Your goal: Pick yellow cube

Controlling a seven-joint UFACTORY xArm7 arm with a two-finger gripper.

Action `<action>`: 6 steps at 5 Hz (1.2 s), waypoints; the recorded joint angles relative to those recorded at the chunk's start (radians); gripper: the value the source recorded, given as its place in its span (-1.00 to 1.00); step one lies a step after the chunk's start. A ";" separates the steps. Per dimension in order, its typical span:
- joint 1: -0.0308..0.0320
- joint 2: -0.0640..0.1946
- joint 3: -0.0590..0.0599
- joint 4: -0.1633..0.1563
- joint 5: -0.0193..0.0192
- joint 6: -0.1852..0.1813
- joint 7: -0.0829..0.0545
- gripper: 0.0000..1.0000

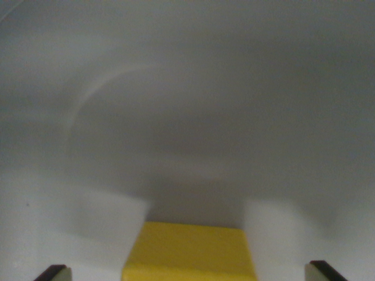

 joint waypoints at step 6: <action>0.0091 0.020 0.004 -0.002 -0.0020 -0.019 0.008 -1.00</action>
